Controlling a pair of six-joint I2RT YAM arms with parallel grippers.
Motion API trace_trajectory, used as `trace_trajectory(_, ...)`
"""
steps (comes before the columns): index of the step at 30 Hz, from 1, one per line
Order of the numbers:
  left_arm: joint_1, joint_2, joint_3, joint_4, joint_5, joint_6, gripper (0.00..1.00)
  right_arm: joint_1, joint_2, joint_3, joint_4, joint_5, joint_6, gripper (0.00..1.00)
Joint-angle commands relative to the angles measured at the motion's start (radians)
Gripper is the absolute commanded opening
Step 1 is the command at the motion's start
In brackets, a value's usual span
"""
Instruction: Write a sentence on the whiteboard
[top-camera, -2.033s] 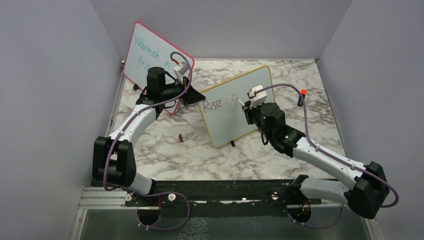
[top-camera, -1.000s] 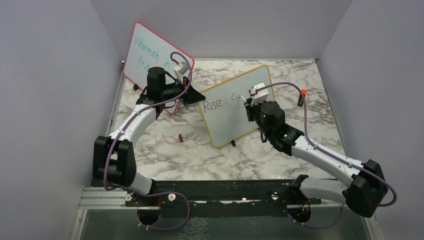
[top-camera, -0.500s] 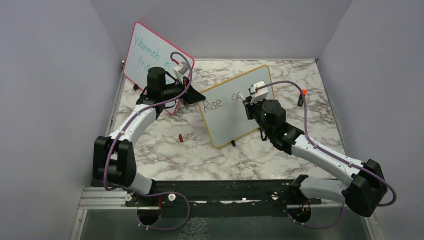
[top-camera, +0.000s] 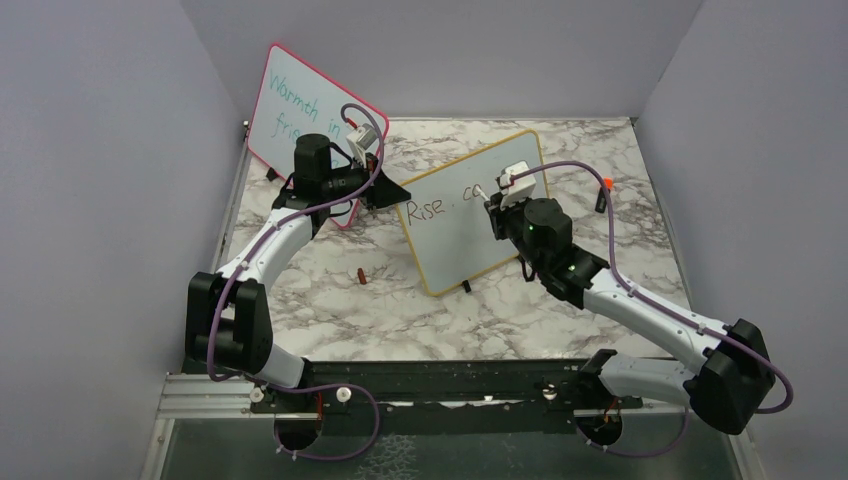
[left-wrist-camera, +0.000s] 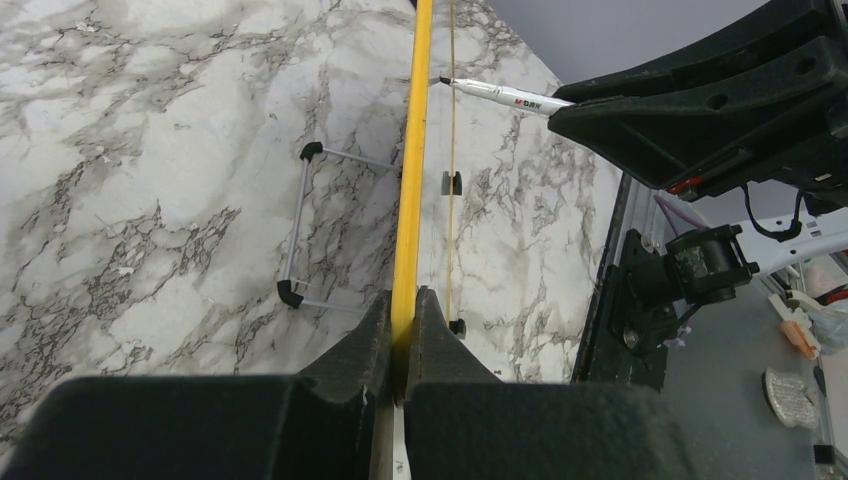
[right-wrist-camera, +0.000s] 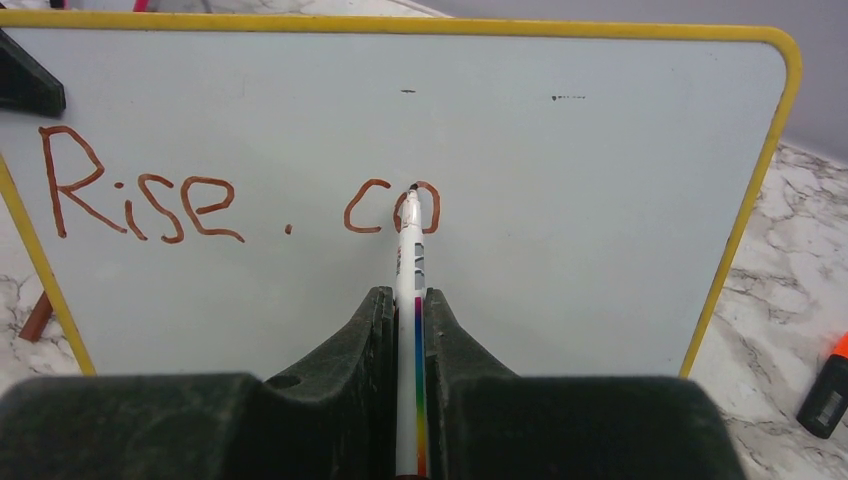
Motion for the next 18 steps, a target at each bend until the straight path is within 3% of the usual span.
trace_trajectory(1, -0.019, 0.022, -0.011, -0.09, -0.01, 0.072, 0.0, -0.004, -0.015, 0.023, -0.054, -0.047, 0.011, 0.01)
trace_trajectory(18, -0.014, 0.006, 0.012, -0.156, -0.05, 0.114, 0.0, -0.003, -0.092, 0.016, -0.075, 0.0, 0.006, 0.01)
